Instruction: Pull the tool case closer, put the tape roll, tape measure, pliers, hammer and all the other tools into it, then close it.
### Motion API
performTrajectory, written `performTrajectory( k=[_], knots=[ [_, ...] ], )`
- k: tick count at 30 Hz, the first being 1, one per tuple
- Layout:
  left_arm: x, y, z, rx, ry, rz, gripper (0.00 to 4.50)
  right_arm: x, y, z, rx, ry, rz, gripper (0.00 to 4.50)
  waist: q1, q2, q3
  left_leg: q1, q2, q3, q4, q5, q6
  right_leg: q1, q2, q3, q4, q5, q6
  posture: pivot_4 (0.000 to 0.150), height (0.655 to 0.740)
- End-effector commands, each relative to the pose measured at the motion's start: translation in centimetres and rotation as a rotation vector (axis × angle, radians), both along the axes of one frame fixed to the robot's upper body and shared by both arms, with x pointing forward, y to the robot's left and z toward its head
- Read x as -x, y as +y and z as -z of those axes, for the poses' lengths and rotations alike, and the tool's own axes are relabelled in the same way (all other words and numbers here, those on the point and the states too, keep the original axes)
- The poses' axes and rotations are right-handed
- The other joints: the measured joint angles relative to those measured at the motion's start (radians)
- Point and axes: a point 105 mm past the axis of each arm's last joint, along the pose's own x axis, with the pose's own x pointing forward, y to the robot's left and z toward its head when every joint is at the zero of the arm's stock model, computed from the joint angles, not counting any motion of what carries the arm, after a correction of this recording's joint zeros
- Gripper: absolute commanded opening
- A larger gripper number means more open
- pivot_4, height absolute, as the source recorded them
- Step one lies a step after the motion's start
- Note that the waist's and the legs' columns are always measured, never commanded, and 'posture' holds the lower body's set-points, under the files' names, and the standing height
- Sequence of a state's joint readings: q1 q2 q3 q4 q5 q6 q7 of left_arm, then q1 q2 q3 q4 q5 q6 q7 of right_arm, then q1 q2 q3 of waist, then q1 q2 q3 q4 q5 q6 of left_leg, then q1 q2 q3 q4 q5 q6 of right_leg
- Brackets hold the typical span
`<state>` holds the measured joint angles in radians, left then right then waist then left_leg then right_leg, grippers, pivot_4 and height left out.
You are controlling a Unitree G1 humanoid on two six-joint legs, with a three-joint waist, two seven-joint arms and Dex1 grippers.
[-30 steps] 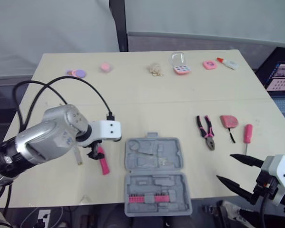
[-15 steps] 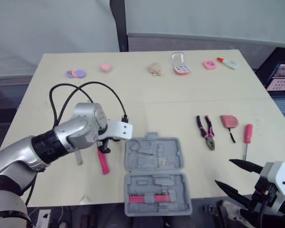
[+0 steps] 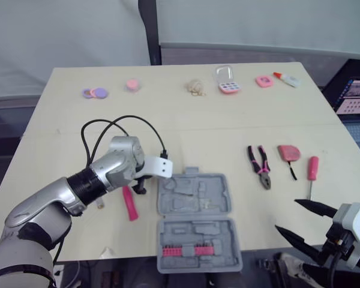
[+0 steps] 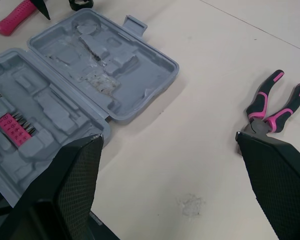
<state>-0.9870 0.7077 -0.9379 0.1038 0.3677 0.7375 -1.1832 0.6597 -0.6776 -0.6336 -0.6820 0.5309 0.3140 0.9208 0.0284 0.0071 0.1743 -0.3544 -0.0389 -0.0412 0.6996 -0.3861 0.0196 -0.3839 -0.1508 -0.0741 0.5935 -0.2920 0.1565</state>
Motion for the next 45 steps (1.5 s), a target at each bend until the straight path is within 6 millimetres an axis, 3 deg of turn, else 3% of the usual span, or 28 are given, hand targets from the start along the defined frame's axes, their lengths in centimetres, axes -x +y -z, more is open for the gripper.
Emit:
performTrajectory(
  k=[1,17,21,27,35,45],
  knots=[
    [-0.4,0.3,-0.4,0.007,-0.016,-0.009,4.50,0.2,0.3,-0.8,0.001,-0.033,0.000,4.47,0.000,0.000,0.000,0.000,0.000,0.000,0.000,0.000,0.000,0.000,0.000,0.000,0.000,0.000,0.000,0.150,0.7400],
    [-0.6,0.5,0.1,-0.001,0.006,-0.020,4.50,0.3,0.4,-0.7,-0.006,-0.037,0.002,4.47,0.001,0.000,0.000,0.000,0.000,0.000,0.000,0.000,0.000,0.000,0.000,0.000,0.001,0.000,0.000,0.150,0.7400],
    [-0.7,0.5,0.0,-0.001,0.002,-0.026,3.18,0.2,0.4,-0.7,-0.005,-0.037,0.002,4.50,0.001,0.000,0.000,0.000,0.000,0.000,0.000,0.000,0.000,0.000,0.000,0.000,0.001,0.000,0.000,0.150,0.7400],
    [-0.6,0.7,0.0,-0.007,0.003,-0.031,0.09,0.0,0.4,-0.7,-0.005,-0.038,0.000,4.50,0.001,0.000,0.000,0.000,0.000,0.000,0.000,0.000,0.000,0.000,0.000,0.000,0.001,0.000,0.000,0.150,0.7400],
    [-0.8,0.7,-0.9,0.038,-0.024,-0.081,0.03,0.1,0.2,-0.9,-0.001,-0.039,0.006,4.50,0.000,0.000,0.000,0.000,0.000,0.000,0.000,0.000,0.000,0.000,0.000,0.000,0.001,0.000,0.000,0.150,0.7400],
    [2.6,-1.2,-5.8,0.303,0.075,-0.194,0.03,0.5,-0.4,-1.3,0.023,-0.041,0.017,4.50,-0.002,0.000,0.000,0.000,0.000,0.000,0.000,0.000,0.000,-0.001,0.000,0.000,0.003,0.000,0.000,0.150,0.7400]
  ],
)
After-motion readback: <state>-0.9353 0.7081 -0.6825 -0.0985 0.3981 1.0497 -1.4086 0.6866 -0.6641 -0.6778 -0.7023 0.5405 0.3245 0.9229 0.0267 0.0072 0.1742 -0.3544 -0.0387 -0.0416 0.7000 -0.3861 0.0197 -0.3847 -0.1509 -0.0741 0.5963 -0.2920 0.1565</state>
